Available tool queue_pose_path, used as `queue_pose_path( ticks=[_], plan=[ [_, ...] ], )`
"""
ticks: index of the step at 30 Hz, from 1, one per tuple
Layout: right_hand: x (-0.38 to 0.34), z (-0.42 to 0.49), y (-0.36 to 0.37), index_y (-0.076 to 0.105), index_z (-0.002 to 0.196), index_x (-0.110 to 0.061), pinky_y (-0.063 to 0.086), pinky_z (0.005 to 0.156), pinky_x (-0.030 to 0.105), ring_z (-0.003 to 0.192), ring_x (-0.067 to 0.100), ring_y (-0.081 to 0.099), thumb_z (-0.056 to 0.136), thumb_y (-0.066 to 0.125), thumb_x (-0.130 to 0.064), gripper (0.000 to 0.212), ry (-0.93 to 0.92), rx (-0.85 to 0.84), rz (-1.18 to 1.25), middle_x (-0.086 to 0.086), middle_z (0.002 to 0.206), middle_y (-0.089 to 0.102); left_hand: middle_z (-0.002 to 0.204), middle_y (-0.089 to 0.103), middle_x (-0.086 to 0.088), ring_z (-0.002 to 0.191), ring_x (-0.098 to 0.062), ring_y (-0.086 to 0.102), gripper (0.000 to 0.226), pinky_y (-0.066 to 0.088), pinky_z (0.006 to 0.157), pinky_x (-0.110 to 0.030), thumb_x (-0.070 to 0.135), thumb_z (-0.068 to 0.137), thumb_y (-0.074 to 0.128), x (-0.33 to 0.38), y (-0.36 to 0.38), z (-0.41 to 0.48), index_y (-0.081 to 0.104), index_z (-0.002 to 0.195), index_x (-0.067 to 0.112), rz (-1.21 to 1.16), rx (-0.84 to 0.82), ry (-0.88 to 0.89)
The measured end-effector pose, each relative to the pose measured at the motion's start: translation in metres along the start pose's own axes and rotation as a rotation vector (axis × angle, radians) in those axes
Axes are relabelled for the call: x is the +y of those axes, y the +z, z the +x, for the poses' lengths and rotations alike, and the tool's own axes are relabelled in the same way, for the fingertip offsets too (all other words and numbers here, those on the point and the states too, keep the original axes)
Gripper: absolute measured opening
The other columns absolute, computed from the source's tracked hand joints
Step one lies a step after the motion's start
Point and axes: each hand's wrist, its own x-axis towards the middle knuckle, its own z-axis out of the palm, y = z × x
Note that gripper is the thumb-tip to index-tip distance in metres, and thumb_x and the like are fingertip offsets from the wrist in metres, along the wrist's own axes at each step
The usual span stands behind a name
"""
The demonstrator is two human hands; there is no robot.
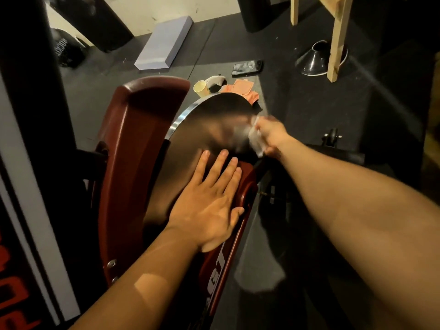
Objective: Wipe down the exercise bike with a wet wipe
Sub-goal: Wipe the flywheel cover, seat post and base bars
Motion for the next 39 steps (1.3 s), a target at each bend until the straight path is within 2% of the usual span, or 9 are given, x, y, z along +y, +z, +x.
queue_pose_path(
  ticks=[3,9,13,16,20,25,30,36,39],
  plan=[
    [0.041,0.006,0.013,0.055,0.128,0.001,0.040,0.098,0.036,0.125,0.031,0.050,0.103,0.038,-0.015,0.035,0.056,-0.069,-0.647,0.017,0.132,0.055,0.163,0.006,-0.013,0.150,-0.034,-0.012,0.077,-0.020,0.116,-0.054,0.058,0.097,0.014,-0.001,-0.002,0.001,0.015,0.156,0.009,0.002,-0.013,0.005],
    [-0.005,0.019,0.001,0.062,0.073,-0.007,0.048,0.049,0.026,0.050,0.022,0.063,0.090,0.055,-0.015,0.020,0.101,-0.006,0.423,0.009,0.062,0.065,0.164,0.003,-0.015,0.150,-0.037,-0.014,0.076,-0.020,0.116,-0.055,0.055,0.097,0.016,-0.001,-0.006,0.000,0.012,0.157,0.009,0.000,-0.042,-0.010],
    [-0.003,0.001,0.005,0.055,0.092,-0.013,0.043,0.070,0.021,0.075,0.013,0.052,0.097,0.048,-0.016,0.010,-0.113,0.157,0.012,0.000,0.082,0.055,0.164,-0.013,-0.010,0.147,-0.029,-0.028,0.076,-0.025,0.116,-0.049,0.059,0.098,0.011,0.005,-0.005,0.005,-0.004,0.157,0.013,-0.102,-0.050,-0.025],
    [0.045,-0.020,0.008,0.054,0.090,-0.011,0.042,0.056,0.009,0.058,0.004,0.054,0.095,0.055,-0.009,0.006,-0.153,0.075,-0.075,-0.004,0.065,0.058,0.164,-0.018,0.001,0.144,-0.014,-0.034,0.075,-0.024,0.117,-0.032,0.061,0.099,0.018,0.008,-0.002,0.016,-0.012,0.156,0.021,-0.386,-0.084,-0.062],
    [0.089,-0.045,0.019,0.070,0.092,-0.012,0.050,0.075,0.026,0.080,0.008,0.063,0.089,0.058,-0.018,0.014,-0.232,-0.026,-0.149,0.000,0.087,0.071,0.162,-0.021,0.007,0.141,-0.006,-0.037,0.075,-0.024,0.115,-0.027,0.060,0.099,0.021,0.008,0.000,0.016,-0.013,0.156,0.023,-0.443,-0.066,-0.050],
    [0.075,-0.019,0.013,0.062,0.064,-0.016,0.039,0.044,0.015,0.047,0.006,0.052,0.098,0.049,-0.017,0.037,-0.104,0.108,0.069,-0.004,0.054,0.057,0.160,-0.023,0.011,0.138,-0.003,-0.041,0.071,-0.027,0.114,-0.025,0.061,0.099,0.016,0.010,0.003,0.016,-0.012,0.155,0.027,-0.440,-0.064,-0.044],
    [0.089,0.037,0.005,0.071,0.104,0.000,0.037,0.086,0.028,0.105,0.037,0.056,0.096,0.050,-0.012,0.025,-0.037,0.283,-0.096,0.025,0.110,0.060,0.160,-0.022,0.013,0.138,-0.001,-0.040,0.074,-0.027,0.114,-0.026,0.066,0.090,0.002,0.009,0.009,0.015,-0.011,0.155,0.031,-0.420,-0.053,-0.048],
    [0.106,-0.004,0.021,0.065,0.114,-0.005,0.039,0.081,0.026,0.108,0.029,0.059,0.099,0.045,-0.021,0.030,0.074,0.275,-0.039,0.016,0.118,0.064,0.162,-0.016,0.011,0.143,-0.006,-0.033,0.074,-0.020,0.119,-0.031,0.066,0.093,0.008,0.007,0.010,0.017,-0.007,0.155,0.029,-0.427,-0.032,-0.039],
    [0.131,-0.066,0.045,0.056,0.129,-0.003,0.044,0.101,0.034,0.115,0.028,0.058,0.094,0.042,-0.031,0.046,0.158,0.175,0.346,0.015,0.126,0.060,0.163,-0.015,0.009,0.144,-0.008,-0.032,0.076,-0.022,0.118,-0.029,0.065,0.093,0.012,0.008,0.009,0.016,-0.006,0.156,0.027,-0.420,-0.034,-0.030]
  ],
)
